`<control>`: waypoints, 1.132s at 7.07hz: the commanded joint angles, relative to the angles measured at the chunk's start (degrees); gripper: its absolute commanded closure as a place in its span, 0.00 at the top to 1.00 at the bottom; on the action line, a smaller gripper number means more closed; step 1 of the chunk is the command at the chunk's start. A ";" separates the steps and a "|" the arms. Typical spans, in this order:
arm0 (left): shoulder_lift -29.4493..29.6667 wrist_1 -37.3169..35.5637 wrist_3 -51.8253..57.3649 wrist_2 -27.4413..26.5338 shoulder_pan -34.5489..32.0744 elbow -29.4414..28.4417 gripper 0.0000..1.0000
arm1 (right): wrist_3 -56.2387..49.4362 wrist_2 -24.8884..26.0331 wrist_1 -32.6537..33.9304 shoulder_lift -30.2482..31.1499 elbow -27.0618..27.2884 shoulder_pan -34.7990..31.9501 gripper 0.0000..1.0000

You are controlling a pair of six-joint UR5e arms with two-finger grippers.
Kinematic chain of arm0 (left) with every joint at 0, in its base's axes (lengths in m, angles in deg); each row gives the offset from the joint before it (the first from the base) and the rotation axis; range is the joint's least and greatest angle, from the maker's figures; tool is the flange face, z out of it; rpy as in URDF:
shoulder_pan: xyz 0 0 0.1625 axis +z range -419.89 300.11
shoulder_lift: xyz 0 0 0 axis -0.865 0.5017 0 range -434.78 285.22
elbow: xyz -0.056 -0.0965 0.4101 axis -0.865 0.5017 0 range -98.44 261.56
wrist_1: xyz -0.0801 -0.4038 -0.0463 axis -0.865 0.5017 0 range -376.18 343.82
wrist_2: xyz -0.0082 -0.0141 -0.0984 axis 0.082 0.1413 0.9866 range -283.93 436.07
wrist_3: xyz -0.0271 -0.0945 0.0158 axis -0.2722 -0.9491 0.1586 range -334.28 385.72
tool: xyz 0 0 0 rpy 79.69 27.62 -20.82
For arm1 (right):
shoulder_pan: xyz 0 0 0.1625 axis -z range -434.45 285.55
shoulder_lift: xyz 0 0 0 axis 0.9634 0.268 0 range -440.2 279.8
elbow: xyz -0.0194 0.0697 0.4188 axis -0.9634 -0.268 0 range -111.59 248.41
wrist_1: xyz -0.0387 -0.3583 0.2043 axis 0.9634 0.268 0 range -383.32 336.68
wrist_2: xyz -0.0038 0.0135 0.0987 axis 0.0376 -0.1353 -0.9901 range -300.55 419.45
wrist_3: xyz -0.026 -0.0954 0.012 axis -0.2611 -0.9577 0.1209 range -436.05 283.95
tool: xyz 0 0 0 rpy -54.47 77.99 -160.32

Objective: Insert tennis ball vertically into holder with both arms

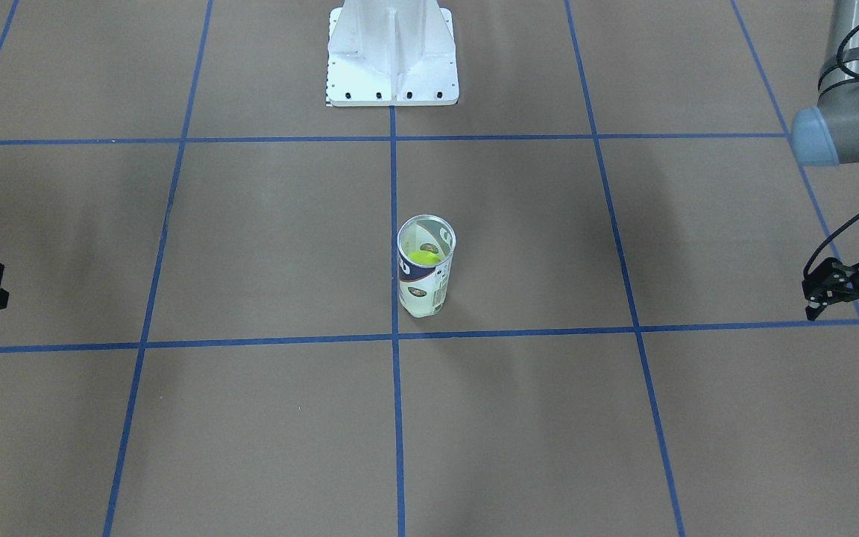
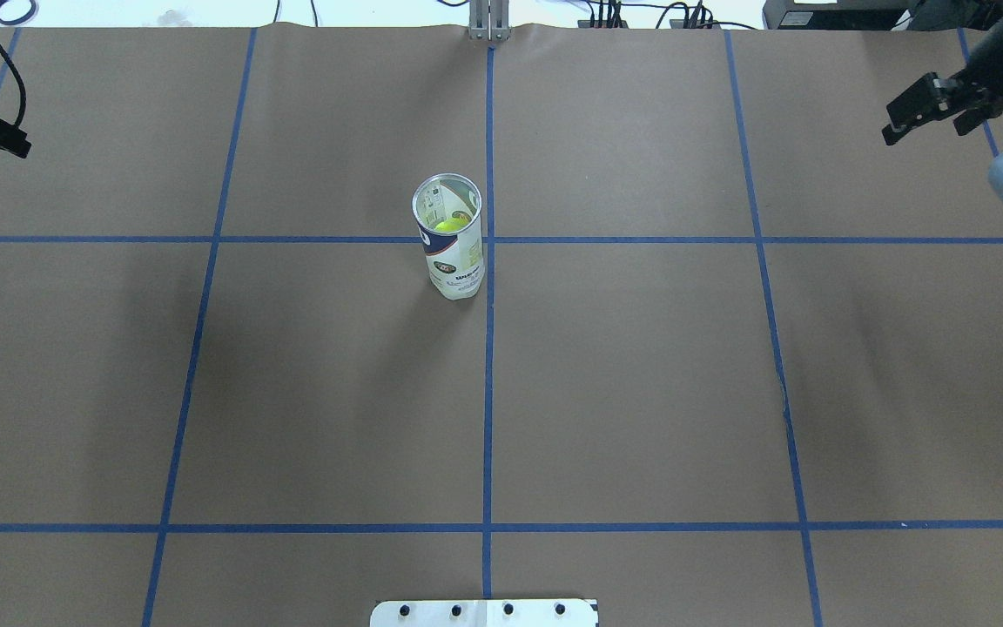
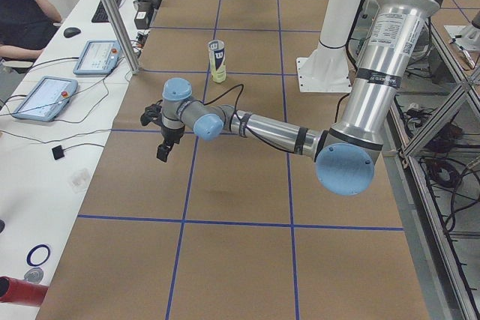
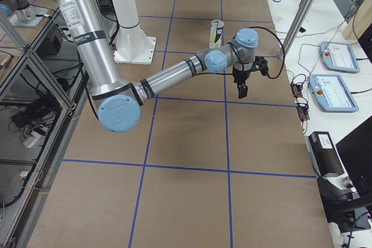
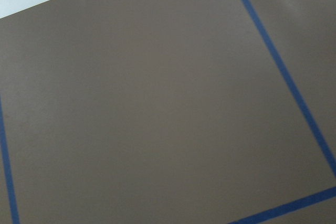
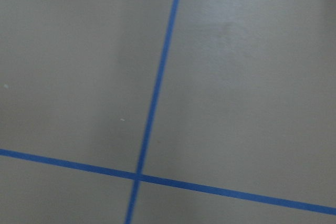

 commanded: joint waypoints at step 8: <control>-8.45 -13.33 26.90 6.67 -16.45 -3.36 1.00 | -17.72 -7.49 1.37 17.79 -2.92 -16.04 0.99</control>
